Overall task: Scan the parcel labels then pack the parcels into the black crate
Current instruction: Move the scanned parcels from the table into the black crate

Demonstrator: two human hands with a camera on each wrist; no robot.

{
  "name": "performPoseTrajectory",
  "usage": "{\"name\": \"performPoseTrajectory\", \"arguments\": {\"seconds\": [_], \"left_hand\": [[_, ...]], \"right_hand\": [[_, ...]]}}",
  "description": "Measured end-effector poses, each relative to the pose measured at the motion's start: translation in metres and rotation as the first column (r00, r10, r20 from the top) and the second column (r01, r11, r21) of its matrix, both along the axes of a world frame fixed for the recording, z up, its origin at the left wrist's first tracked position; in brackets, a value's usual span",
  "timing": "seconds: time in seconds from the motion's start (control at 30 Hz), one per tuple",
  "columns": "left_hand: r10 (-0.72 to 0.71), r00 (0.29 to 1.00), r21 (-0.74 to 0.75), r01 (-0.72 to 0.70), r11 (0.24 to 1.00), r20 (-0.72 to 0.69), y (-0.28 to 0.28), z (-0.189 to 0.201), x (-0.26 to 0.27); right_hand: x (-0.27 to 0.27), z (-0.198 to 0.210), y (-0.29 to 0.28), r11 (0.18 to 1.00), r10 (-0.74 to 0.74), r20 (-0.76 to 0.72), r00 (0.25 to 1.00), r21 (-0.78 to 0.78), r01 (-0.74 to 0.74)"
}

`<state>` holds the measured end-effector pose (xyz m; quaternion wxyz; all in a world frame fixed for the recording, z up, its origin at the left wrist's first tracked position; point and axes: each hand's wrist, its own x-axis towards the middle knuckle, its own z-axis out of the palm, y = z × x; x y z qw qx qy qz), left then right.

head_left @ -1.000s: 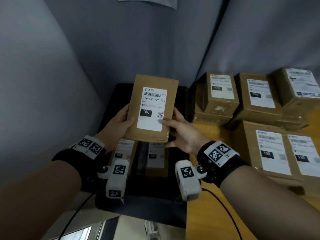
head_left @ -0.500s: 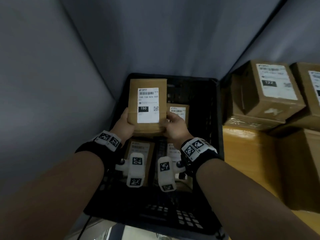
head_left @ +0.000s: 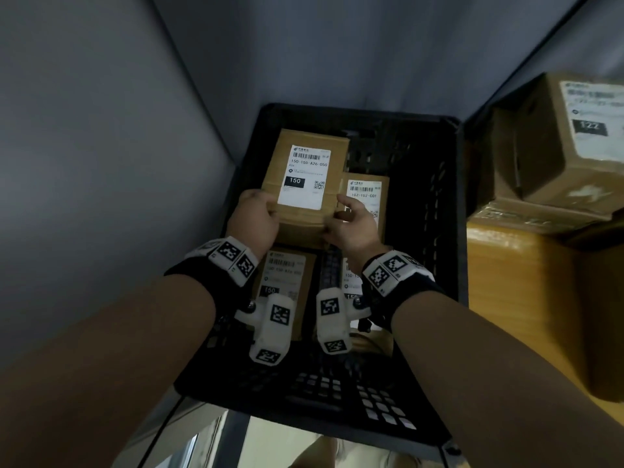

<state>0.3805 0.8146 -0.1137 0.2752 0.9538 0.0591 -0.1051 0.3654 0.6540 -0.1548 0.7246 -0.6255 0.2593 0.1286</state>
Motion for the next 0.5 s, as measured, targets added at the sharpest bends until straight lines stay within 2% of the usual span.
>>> {"name": "performPoseTrajectory", "arguments": {"seconds": [0.07,0.13,0.2,0.33,0.5], "left_hand": [[-0.057,0.998,0.05,0.057,0.997,0.008,0.0,0.003,-0.001],[-0.1,0.995,0.073,0.099,0.992,0.002,-0.002,0.007,-0.002],[-0.125,0.992,0.074,0.125,0.989,-0.006,-0.005,0.013,-0.002],[-0.111,0.993,0.045,0.112,0.993,-0.032,-0.005,0.026,0.003],[-0.114,0.993,0.005,0.114,0.993,-0.041,-0.013,0.049,0.001]], "right_hand": [[-0.002,-0.002,-0.001,0.999,0.038,0.009,0.999,-0.021,-0.038],[-0.001,-0.003,0.0,0.986,0.121,0.013,0.993,-0.119,-0.119],[0.001,0.0,-0.002,0.95,0.221,-0.002,0.975,-0.226,-0.216],[0.008,0.018,-0.013,0.869,0.377,-0.025,0.926,-0.338,-0.362],[-0.006,0.051,-0.032,0.866,0.341,-0.028,0.94,-0.379,-0.326]]}}
